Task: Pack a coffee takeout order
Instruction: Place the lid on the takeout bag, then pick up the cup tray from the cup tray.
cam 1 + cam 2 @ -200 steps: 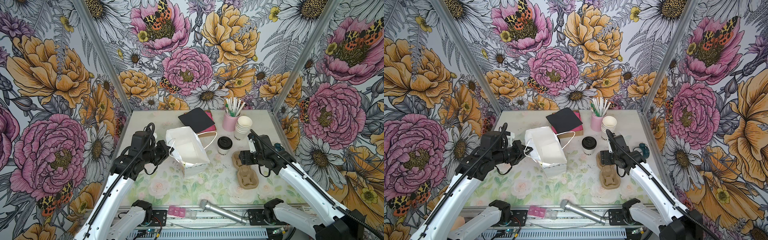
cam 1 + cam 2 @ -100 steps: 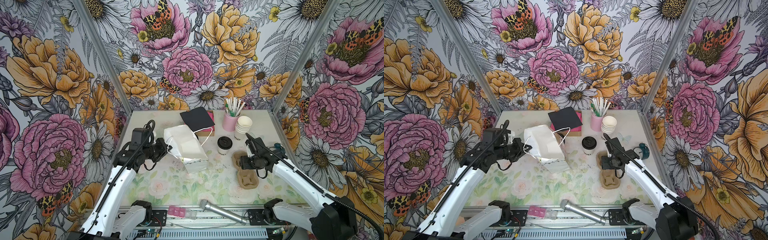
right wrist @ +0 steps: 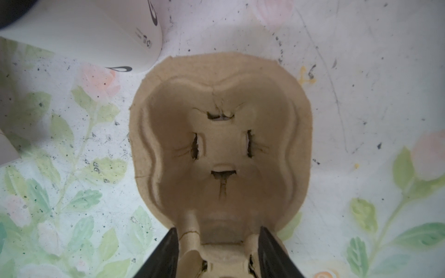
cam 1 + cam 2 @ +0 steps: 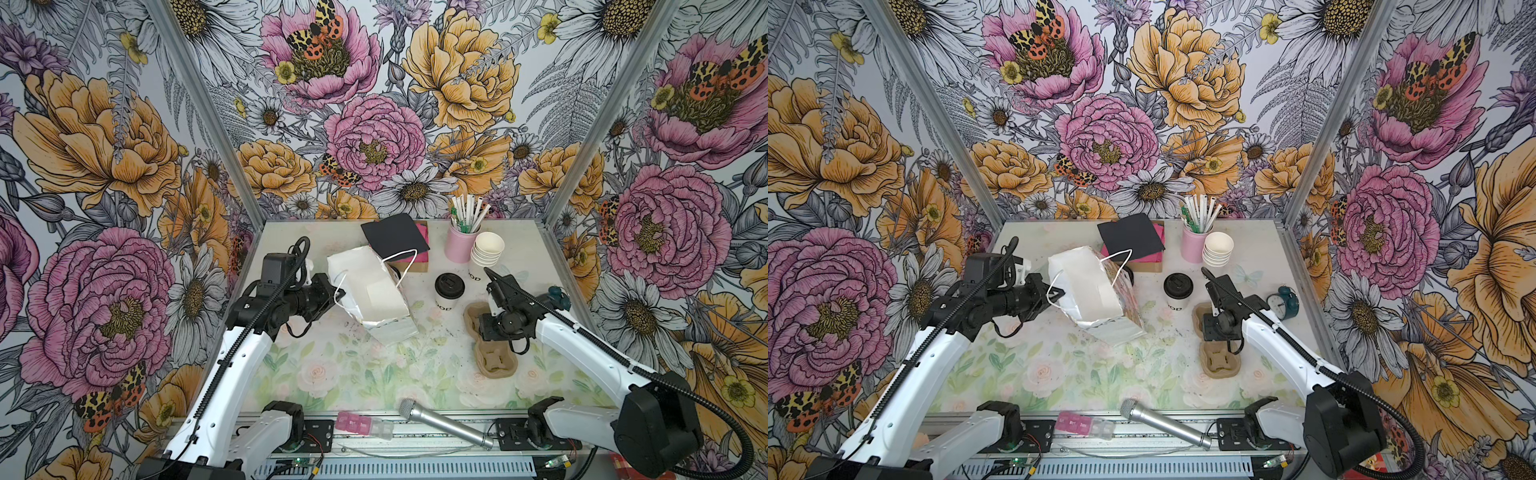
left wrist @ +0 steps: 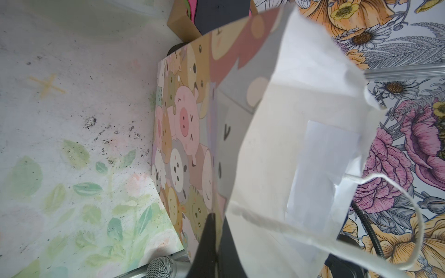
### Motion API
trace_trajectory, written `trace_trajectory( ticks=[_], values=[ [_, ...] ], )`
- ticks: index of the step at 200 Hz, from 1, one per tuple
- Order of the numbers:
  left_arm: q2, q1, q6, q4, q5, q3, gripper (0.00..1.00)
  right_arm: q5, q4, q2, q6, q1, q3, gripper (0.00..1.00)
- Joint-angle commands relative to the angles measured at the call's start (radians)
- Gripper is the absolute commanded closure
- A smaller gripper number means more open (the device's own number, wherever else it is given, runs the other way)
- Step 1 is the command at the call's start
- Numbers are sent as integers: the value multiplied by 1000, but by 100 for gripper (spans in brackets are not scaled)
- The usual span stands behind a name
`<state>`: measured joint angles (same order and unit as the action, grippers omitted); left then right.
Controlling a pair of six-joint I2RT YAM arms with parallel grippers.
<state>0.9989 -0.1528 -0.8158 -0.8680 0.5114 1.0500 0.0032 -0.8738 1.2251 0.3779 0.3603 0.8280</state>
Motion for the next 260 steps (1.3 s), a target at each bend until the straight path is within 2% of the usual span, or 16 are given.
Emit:
trace_trajectory(
  ticks=[1,74,176,260],
  values=[
    [-34,9,-18,5,35,27,100,-14,-2,8,13,-3,0,46],
    [-86,13,-69,0,65,0,100,-5,-4,53,13,-3,10,50],
    [-106,43,-56,1,78,-53,100,0,-11,78,20,-1,9,60],
    [-99,59,-40,1,77,-64,100,13,-25,-13,25,3,30,67]
  ],
)
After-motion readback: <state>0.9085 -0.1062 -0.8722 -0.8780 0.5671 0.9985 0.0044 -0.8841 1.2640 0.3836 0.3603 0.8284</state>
